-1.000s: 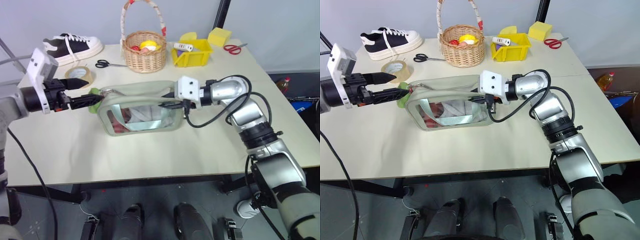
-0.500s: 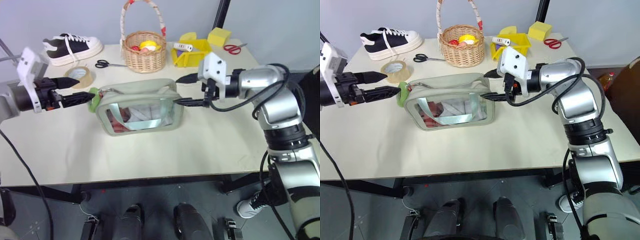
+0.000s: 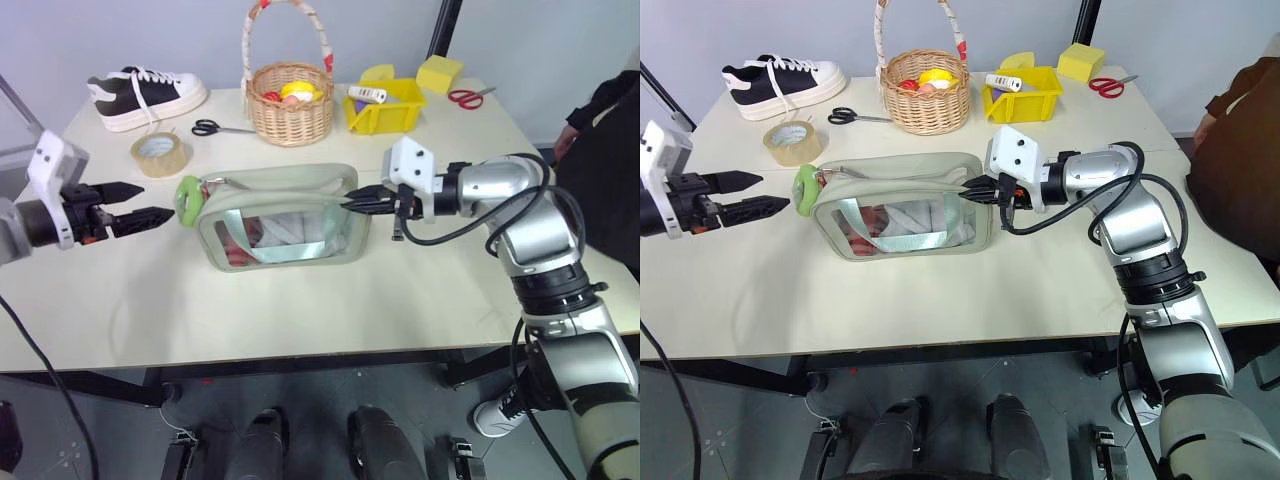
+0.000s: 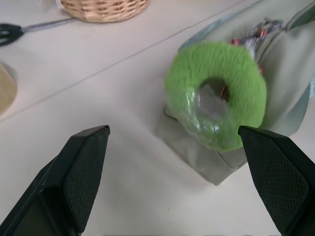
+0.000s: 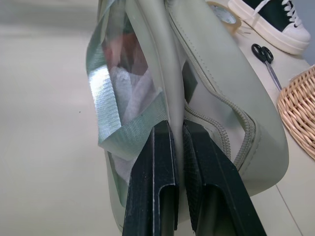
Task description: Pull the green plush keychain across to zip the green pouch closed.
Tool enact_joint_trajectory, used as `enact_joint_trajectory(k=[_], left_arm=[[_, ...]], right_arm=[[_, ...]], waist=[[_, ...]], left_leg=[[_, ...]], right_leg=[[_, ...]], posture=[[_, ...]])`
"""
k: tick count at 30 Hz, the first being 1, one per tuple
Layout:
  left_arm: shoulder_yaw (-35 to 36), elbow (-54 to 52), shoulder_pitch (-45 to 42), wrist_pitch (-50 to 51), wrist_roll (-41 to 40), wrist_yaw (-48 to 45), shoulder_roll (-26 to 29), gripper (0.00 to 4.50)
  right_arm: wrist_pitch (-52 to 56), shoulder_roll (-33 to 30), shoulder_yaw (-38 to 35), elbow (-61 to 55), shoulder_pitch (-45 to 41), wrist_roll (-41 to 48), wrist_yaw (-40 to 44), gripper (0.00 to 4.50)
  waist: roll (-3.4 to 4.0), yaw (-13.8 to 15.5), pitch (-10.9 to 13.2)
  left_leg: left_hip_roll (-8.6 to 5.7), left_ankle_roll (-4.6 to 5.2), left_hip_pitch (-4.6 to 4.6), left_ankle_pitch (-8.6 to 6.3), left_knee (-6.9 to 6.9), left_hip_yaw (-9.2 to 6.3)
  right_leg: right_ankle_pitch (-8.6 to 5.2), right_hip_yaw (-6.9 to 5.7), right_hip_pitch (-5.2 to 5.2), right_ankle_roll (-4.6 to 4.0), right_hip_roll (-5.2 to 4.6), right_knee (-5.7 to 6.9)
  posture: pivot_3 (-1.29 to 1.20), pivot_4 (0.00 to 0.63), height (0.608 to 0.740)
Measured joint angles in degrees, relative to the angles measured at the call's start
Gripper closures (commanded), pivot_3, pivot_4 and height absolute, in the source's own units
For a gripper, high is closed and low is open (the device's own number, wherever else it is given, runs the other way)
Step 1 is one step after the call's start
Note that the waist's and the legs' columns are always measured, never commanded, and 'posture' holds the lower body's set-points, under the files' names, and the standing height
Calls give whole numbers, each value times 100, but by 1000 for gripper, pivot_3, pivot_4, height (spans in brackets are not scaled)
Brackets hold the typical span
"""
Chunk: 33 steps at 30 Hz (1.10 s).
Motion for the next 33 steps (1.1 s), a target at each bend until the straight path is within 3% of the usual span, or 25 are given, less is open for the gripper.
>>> enact_joint_trajectory(k=[6,7,10,16,20,25,29,33], left_arm=[[-139,375,-488,-273,206,416,-624,0],[-165,388,-545,-322,235,423,-673,262],[-255,393,-602,-329,258,381,-702,1300],[-300,387,-606,-316,251,92,-695,4449],[-334,549,-800,-373,310,24,-697,4449],[-354,406,-1847,-23,121,-111,-672,4449],[-751,-253,-2234,393,-181,-561,-637,4449],[-1426,-451,-2042,133,179,-648,-811,4449]], right_arm=[[-21,-19,24,-115,52,-20,70,4462],[-22,-19,26,-117,53,-20,72,4499],[-9,-19,26,-126,54,-19,57,4500],[-1,-18,26,-156,65,-44,-5,4500],[-9,-11,26,-149,65,-76,-66,4500],[-80,10,22,-82,62,-126,-142,4500],[-128,51,30,-38,61,-174,-198,4500],[-107,87,32,-54,70,-185,-278,4500]], waist=[[-2,-1,-1],[-2,-6,-1],[-2,-6,-1],[-2,-3,-1],[-3,3,-1],[-7,2,-3],[-5,-17,-3],[-5,0,-3]], left_leg=[[-2,0,-1,0,3,0],[-2,0,-1,0,2,0],[-2,0,0,0,2,0],[-2,0,-1,0,2,0],[-2,0,-2,0,3,-1],[-5,-1,-5,0,7,-2],[-4,-1,0,1,3,1],[-3,-2,5,1,5,0]], right_leg=[[0,-1,0,0,-1,0],[0,-1,0,0,-1,0],[0,0,0,0,0,0],[0,-1,0,0,0,0],[0,-2,0,0,0,1],[0,-4,3,1,-1,-1],[0,-2,3,2,1,0],[0,-1,7,1,5,6]], posture=[[0,150,740],[0,150,740],[0,150,740],[0,150,740],[0,150,740],[0,150,740],[0,150,740],[0,150,740]])
